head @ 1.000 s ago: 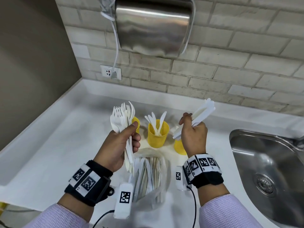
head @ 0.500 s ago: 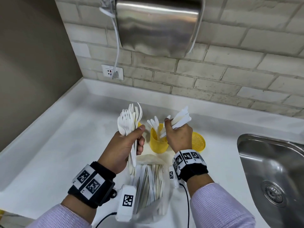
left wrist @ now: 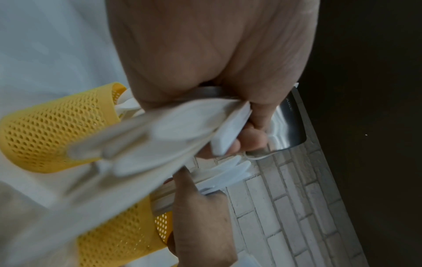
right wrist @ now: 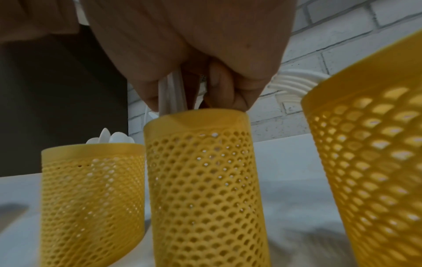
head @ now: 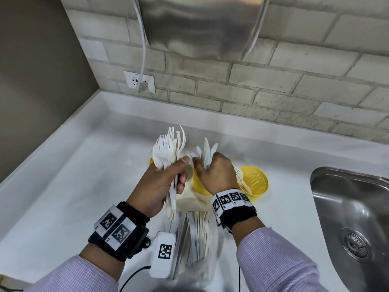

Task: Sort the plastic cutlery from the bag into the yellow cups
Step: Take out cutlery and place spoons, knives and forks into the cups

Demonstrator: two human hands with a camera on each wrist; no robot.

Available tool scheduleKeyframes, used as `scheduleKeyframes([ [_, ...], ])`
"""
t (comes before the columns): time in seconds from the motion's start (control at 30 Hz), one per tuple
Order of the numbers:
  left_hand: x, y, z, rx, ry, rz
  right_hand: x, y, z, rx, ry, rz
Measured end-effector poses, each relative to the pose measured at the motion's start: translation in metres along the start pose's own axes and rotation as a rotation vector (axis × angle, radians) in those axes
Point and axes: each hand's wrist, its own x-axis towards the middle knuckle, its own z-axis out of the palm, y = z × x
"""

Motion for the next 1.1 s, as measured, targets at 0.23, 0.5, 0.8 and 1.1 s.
scheduleKeyframes([
  [0.23, -0.001, 0.000, -0.002, -0.008, -0.004, 0.018, 0.001, -0.002, -0.003, -0.003, 0.022, 0.003],
  [0.5, -0.012, 0.005, -0.002, 0.020, -0.073, 0.112, -0.004, -0.027, -0.030, 0.106, 0.135, -0.008],
  [0.8, -0.035, 0.012, 0.000, 0.182, -0.131, 0.248, -0.030, -0.091, -0.085, 0.565, 0.082, -0.157],
  [1.1, -0.064, 0.010, -0.009, 0.167, -0.183, 0.273, -0.063, -0.105, -0.100, 0.745, -0.207, -0.111],
])
